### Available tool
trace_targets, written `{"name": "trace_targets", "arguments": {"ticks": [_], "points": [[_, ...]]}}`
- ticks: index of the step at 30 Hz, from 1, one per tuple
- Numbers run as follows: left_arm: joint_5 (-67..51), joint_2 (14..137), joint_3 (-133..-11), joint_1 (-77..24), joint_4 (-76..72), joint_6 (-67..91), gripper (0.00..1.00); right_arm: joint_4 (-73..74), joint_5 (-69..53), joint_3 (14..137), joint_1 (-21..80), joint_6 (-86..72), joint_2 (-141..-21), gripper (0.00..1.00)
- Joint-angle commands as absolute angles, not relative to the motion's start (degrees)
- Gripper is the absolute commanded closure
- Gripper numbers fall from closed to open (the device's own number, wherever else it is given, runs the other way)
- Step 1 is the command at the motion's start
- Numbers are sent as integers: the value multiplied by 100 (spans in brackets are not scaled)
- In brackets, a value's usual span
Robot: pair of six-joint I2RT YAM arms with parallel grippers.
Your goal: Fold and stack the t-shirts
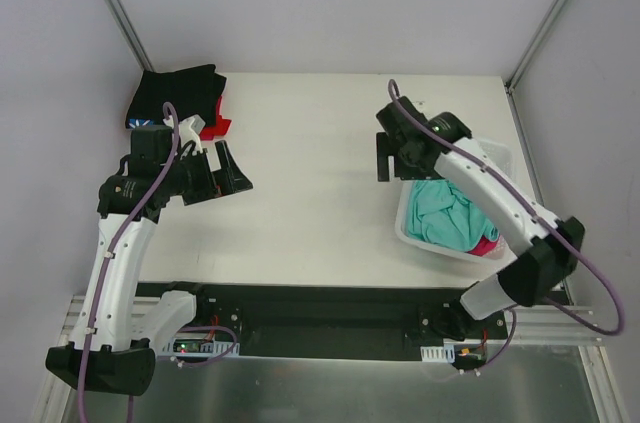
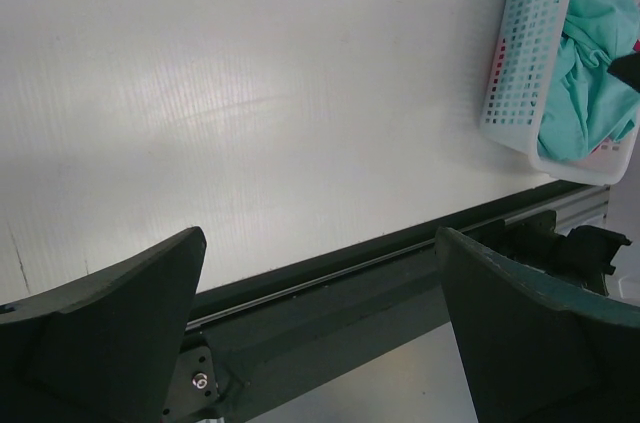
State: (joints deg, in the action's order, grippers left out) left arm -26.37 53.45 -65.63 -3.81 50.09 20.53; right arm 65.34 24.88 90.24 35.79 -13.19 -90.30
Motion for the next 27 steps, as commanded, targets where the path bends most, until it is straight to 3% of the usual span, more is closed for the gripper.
{"name": "trace_targets", "arguments": {"ticks": [1, 6, 13, 18, 27], "points": [[-2558, 5317, -6495, -439, 5071, 2092, 1, 6550, 1558, 8123, 3770, -1879, -8000, 1], [-2593, 5309, -6416, -448, 5001, 2100, 1, 6082, 1335, 7199, 3867, -2127, -7330, 1], [-2619, 5274, -6311, -439, 4957, 2101, 1, 5951, 1696, 7514, 3577, -2048, -7865, 2], [-2628, 5229, -6284, -439, 4975, 2101, 1, 5731, 943, 7515, 3515, -2240, -8218, 2], [-2584, 5361, -6258, -439, 4957, 2083, 1, 6029, 923, 6883, 4376, -2741, -7226, 1]]}}
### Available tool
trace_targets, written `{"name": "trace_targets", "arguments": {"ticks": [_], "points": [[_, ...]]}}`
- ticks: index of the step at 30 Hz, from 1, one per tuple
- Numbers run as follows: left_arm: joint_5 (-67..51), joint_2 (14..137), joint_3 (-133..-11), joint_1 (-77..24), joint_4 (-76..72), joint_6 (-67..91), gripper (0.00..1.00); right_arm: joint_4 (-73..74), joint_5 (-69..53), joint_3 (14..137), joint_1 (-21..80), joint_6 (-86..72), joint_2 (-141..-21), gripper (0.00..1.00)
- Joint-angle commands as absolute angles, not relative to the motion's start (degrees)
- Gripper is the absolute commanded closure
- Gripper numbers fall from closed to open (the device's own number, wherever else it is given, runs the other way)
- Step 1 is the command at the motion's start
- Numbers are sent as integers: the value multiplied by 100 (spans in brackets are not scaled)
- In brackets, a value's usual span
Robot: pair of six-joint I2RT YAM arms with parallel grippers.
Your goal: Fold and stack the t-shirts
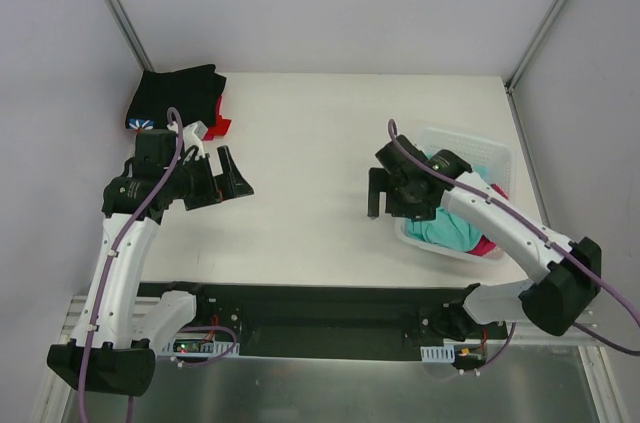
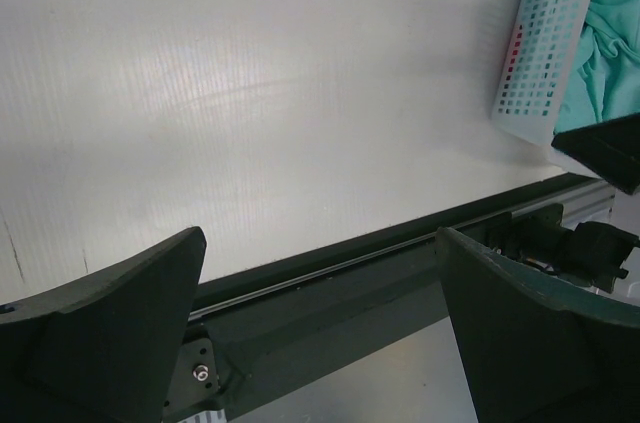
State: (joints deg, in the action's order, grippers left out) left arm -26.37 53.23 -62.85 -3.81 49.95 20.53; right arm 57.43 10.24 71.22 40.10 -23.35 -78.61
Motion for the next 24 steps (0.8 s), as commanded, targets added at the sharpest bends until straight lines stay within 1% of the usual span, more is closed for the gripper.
{"name": "trace_targets", "arguments": {"ticks": [1, 5, 9, 18, 24], "points": [[-2575, 5379, -6240, -439, 4940, 2083, 1, 6090, 949, 6673, 4481, -2942, -7129, 1], [-2558, 5379, -6188, -439, 4887, 2074, 1, 6231, 1142, 6285, 5096, -3471, -6760, 1], [-2514, 5388, -6179, -439, 4860, 2065, 1, 6275, 1475, 5872, 5431, -4086, -6583, 1], [-2496, 5353, -6144, -439, 4843, 2030, 1, 6661, 2460, 5414, 5467, -4886, -6873, 3], [-2522, 5308, -6135, -439, 4843, 2039, 1, 6908, 3093, 5002, 5134, -5177, -6768, 4]]}}
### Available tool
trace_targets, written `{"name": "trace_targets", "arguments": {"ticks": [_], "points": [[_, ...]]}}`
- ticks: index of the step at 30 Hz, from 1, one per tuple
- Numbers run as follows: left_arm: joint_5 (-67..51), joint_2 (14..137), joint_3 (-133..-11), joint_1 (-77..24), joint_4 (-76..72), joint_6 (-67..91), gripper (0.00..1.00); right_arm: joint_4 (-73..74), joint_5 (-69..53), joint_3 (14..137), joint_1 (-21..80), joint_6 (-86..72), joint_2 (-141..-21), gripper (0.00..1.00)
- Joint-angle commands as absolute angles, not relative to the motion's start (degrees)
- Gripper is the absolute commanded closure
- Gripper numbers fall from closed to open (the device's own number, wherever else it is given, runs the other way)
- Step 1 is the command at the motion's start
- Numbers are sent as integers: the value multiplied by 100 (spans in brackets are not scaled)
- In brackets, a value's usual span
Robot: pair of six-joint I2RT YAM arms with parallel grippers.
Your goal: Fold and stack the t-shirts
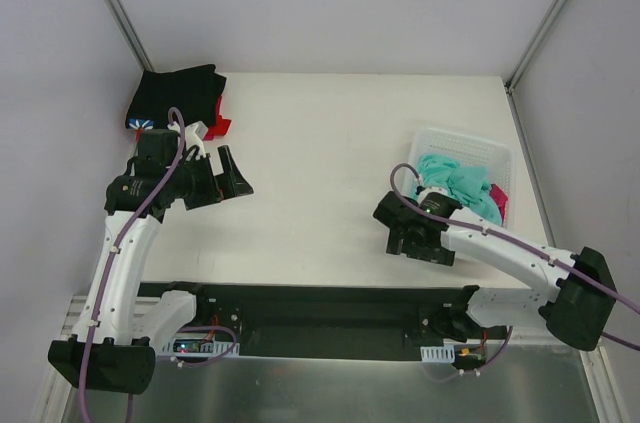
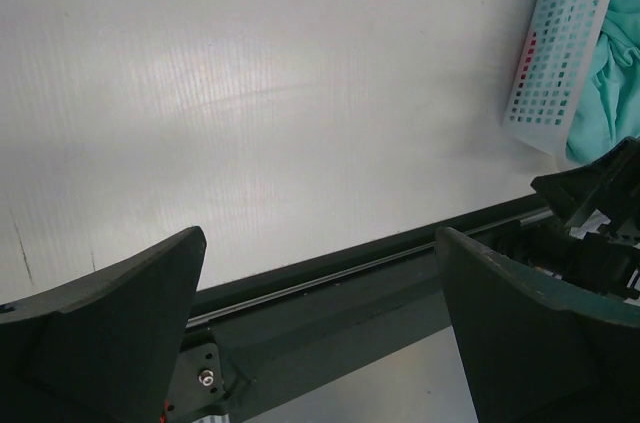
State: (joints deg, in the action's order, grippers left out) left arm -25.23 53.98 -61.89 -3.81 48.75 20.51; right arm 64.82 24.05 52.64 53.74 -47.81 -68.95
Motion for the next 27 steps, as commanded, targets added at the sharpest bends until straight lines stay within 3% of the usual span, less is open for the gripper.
{"name": "trace_targets", "arguments": {"ticks": [1, 9, 21, 27], "points": [[-2531, 5326, -6135, -439, 4843, 2039, 1, 6908, 3129, 4957, 4915, -5133, -6750, 4], [-2593, 5361, -6161, -439, 4843, 2074, 1, 6829, 3559, 5159, 3859, -4518, -6943, 4], [-2593, 5335, -6170, -439, 4860, 2048, 1, 6566, 3946, 6169, 2208, -3570, -8261, 4], [-2610, 5370, -6196, -439, 4878, 2039, 1, 6539, 4043, 6521, 1811, -3261, -8560, 3]]}}
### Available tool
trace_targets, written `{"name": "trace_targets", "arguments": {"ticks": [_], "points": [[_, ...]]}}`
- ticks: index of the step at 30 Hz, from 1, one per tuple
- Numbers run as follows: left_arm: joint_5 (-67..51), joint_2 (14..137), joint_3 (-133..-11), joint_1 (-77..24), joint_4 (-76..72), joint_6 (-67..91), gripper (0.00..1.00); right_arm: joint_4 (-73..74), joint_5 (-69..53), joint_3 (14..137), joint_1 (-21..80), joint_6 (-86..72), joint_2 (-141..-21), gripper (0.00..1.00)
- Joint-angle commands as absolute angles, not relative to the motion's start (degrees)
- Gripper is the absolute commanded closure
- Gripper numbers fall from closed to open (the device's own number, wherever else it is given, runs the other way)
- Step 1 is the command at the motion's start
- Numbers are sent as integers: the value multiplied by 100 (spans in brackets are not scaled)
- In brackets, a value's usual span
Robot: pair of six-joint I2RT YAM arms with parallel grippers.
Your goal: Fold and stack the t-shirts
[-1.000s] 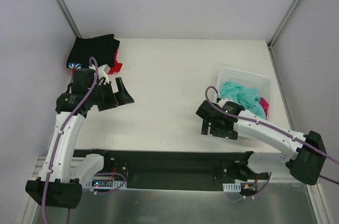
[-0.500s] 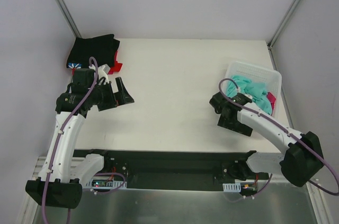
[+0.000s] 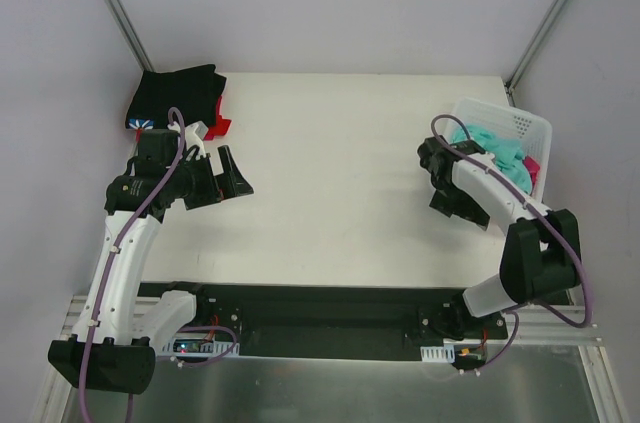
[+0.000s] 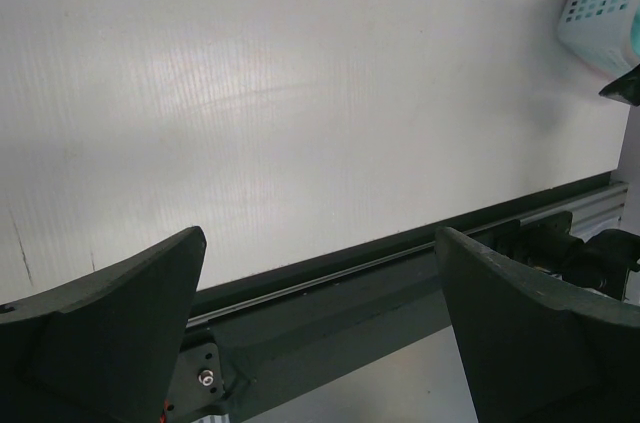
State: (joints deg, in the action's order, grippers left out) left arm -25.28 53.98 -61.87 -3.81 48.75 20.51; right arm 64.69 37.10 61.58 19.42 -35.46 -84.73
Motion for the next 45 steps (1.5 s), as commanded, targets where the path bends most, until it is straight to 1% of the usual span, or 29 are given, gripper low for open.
{"name": "trace_targets", "arguments": {"ticks": [1, 4, 7, 13, 20, 26, 33, 36, 40, 44, 45], "points": [[-2619, 5379, -6196, -439, 4869, 2039, 1, 6609, 4060, 6626, 1819, -3278, -8552, 3], [-2637, 5396, -6223, -439, 4869, 2057, 1, 6872, 4244, 6758, 1819, -3400, -8412, 3], [-2654, 5405, -6223, -439, 4869, 2065, 1, 7451, 4604, 6881, 1793, -3585, -8332, 4], [-2663, 5370, -6196, -439, 4869, 2048, 1, 8119, 4886, 6733, 1591, -4139, -8130, 4], [-2689, 5361, -6152, -439, 4852, 2048, 1, 8350, 5247, 6399, 1275, -4430, -7708, 3], [-2725, 5379, -6135, -439, 4816, 2065, 1, 8832, 5668, 6442, 871, -4798, -8243, 4], [-2707, 5388, -6135, -439, 4816, 2057, 1, 8877, 5827, 6504, 475, -4931, -8604, 3], [-2698, 5405, -6135, -439, 4816, 2048, 1, 8388, 5661, 6793, 440, -4335, -8789, 1], [-2716, 5458, -6170, -439, 4816, 2048, 1, 7790, 5161, 7320, 439, -3421, -9052, 1], [-2663, 5476, -6152, -439, 4816, 2030, 1, 7533, 5001, 8041, 439, -2901, -9307, 1], [-2637, 5467, -6144, -439, 4816, 2030, 1, 7402, 4888, 8277, 439, -2431, -9412, 1]]}}
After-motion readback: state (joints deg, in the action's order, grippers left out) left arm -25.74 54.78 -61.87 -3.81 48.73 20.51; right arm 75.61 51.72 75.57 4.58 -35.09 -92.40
